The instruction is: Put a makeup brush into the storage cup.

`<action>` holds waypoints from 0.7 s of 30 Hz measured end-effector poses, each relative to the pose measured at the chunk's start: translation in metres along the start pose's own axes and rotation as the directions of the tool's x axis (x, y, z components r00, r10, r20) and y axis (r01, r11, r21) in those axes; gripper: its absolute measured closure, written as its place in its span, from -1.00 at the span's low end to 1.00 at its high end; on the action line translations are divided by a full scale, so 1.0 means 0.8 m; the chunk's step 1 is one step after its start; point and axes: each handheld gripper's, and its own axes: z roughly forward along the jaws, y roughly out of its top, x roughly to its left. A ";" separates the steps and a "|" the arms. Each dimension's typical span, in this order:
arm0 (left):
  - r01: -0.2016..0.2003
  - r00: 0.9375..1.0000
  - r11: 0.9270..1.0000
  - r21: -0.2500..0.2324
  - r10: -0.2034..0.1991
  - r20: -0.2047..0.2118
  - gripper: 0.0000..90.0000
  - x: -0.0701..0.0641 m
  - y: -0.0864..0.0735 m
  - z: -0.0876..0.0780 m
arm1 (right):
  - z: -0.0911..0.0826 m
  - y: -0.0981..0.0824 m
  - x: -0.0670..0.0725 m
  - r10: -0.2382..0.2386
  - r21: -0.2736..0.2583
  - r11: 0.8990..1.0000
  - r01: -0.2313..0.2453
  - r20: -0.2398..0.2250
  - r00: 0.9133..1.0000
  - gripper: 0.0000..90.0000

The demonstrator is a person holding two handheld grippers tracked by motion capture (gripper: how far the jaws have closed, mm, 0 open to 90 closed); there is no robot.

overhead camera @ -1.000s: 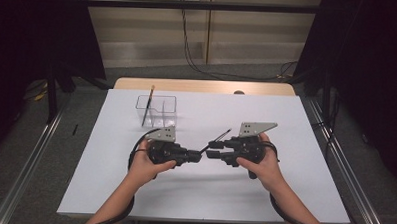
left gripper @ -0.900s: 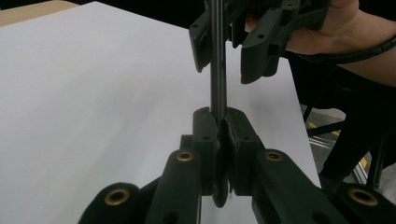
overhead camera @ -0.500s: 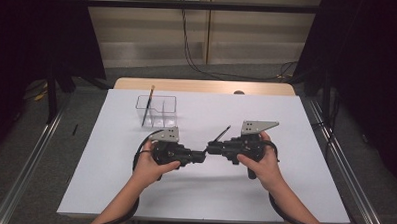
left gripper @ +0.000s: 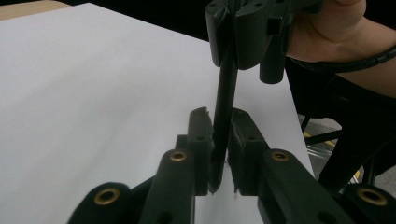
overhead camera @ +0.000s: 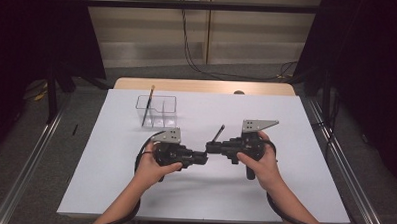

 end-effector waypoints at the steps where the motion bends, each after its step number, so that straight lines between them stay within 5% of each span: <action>1: 0.004 1.000 1.000 -0.007 -0.004 0.000 0.61 0.000 0.000 -0.001 | -0.001 0.000 0.000 -0.004 0.003 1.000 0.004 0.005 1.000 0.87; 11: 0.029 0.999 0.993 -0.112 -0.031 -0.013 -0.07 0.005 0.009 -0.017 | -0.003 -0.002 -0.002 -0.019 0.027 0.999 0.018 0.017 1.000 0.87; 16: 0.049 0.999 0.991 -0.125 -0.051 -0.016 -0.43 0.002 0.019 -0.018 | -0.002 -0.003 -0.002 -0.022 0.034 0.999 0.021 0.015 1.000 0.87; 21: 0.046 0.998 0.993 -0.110 -0.050 -0.034 -0.56 0.001 0.028 -0.017 | -0.001 -0.002 -0.001 -0.030 0.036 0.999 0.030 0.016 0.999 0.87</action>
